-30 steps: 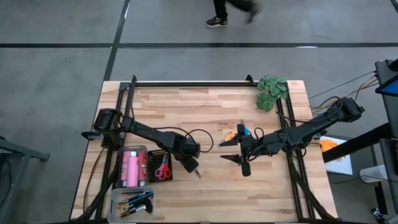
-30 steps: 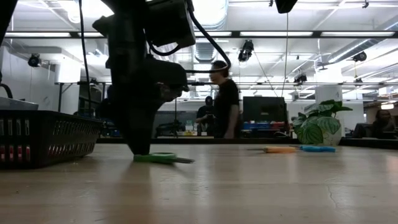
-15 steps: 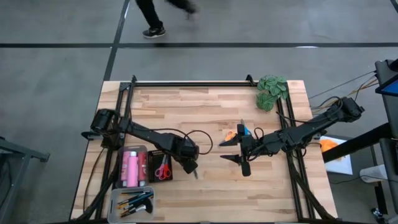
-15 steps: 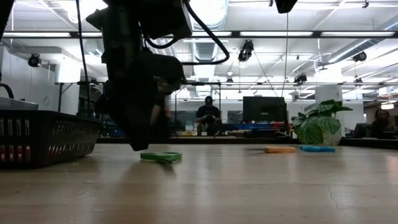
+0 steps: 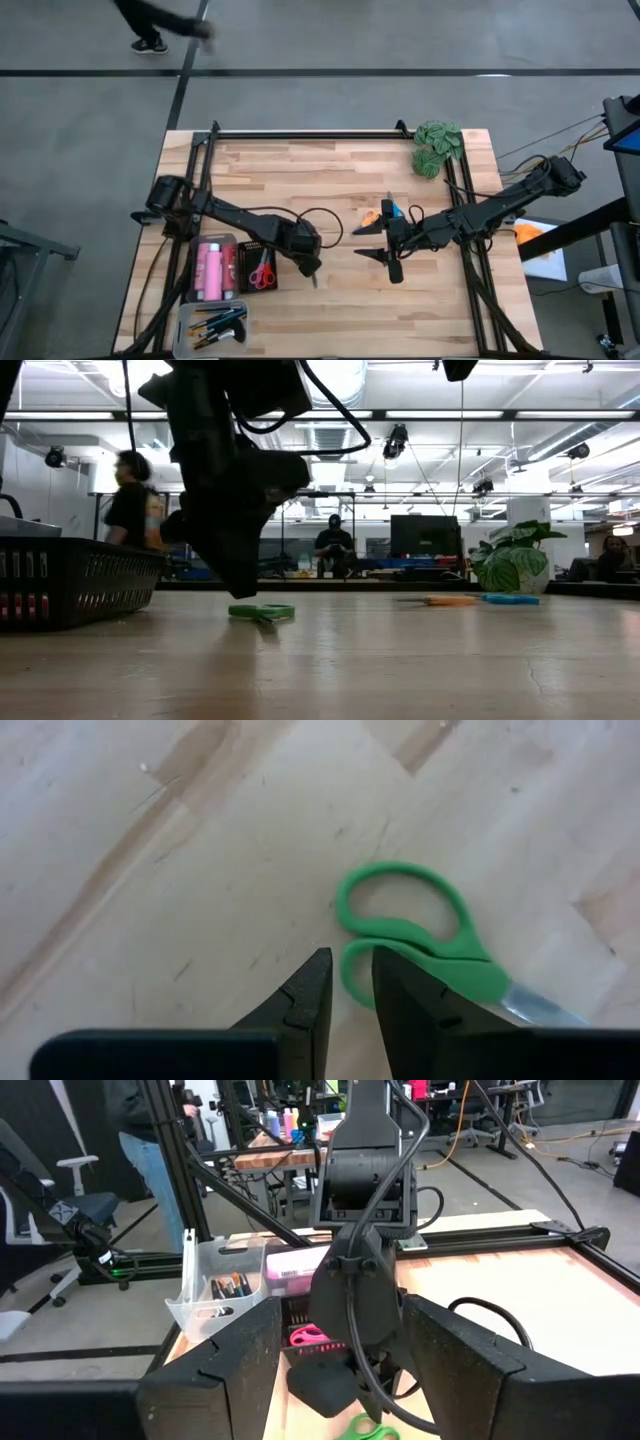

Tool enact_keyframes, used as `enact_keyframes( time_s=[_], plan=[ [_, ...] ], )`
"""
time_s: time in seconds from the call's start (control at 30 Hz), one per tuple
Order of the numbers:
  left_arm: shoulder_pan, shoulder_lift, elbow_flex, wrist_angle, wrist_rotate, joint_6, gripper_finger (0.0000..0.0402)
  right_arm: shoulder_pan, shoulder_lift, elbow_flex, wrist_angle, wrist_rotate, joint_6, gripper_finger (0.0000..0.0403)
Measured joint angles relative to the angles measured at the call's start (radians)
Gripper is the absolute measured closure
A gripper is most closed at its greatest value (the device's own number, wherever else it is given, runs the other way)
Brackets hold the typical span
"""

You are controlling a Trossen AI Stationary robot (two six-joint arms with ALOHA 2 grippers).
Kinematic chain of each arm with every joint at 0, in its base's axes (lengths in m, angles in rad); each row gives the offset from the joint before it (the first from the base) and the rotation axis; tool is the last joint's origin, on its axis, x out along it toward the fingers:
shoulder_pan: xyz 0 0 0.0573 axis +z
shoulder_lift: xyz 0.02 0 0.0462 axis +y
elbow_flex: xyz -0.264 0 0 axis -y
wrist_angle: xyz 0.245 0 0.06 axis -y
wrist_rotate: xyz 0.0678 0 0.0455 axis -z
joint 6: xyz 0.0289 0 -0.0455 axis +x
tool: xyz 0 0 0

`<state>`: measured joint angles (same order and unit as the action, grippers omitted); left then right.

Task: Pick & Place Paint Supplies
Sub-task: Put the green scissors into the black bin

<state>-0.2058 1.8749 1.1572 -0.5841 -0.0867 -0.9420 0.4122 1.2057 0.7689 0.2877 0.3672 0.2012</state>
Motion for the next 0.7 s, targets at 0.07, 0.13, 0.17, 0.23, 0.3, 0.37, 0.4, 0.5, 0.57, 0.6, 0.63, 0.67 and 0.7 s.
enact_keyframes(
  time_s=[0.07,0.13,0.17,0.23,0.3,0.37,0.4,0.5,0.57,0.6,0.63,0.67,0.7],
  plan=[
    [0.0,0.01,0.0,0.0,0.0,-0.001,0.0322,0.0,0.0,0.0,0.0,0.0,0.0,0.0194],
    [0.0,0.022,0.0,0.003,0.0,-0.001,0.0322,0.0,0.0,0.0,0.0,0.0,0.0,0.0194],
    [0.0,0.028,0.0,0.005,0.0,-0.001,0.0322,0.0,0.0,0.0,0.0,0.0,0.0,0.0194],
    [0.0,0.032,0.0,0.011,0.001,-0.003,0.0322,0.0,0.0,0.0,0.0,0.0,0.0,0.0194],
    [0.0,0.038,0.0,0.015,0.001,-0.004,0.0322,0.0,0.0,0.0,0.0,0.0,0.0,0.0194],
    [0.0,0.038,0.001,0.015,0.001,-0.004,0.0322,0.0,0.0,0.0,0.0,0.0,0.0,0.0194],
    [0.0,0.038,0.001,0.015,0.004,-0.004,0.0322,0.0,0.0,0.0,0.0,0.0,0.0,0.0194],
    [0.0,0.038,0.001,0.012,0.014,-0.004,0.0322,0.0,0.0,0.0,0.0,0.0,0.0,0.0194],
    [0.0,0.04,0.002,0.007,0.02,-0.004,0.0322,0.0,0.0,0.0,0.0,0.0,0.0,0.0194],
    [0.0,0.041,0.002,0.007,0.019,-0.003,0.0322,0.0,0.0,0.0,0.0,0.0,0.0,0.0194],
    [0.0,0.041,0.002,0.007,0.021,-0.003,0.0322,0.0,0.0,0.0,0.0,0.0,0.0,0.0194],
    [0.0,0.041,0.002,0.007,0.021,-0.003,0.0322,0.0,0.0,0.0,0.0,0.0,0.0,0.0194],
    [-0.001,0.041,0.002,0.007,0.023,-0.003,0.0322,0.0,0.0,0.0,0.0,0.0,0.0,0.0194]
  ],
)
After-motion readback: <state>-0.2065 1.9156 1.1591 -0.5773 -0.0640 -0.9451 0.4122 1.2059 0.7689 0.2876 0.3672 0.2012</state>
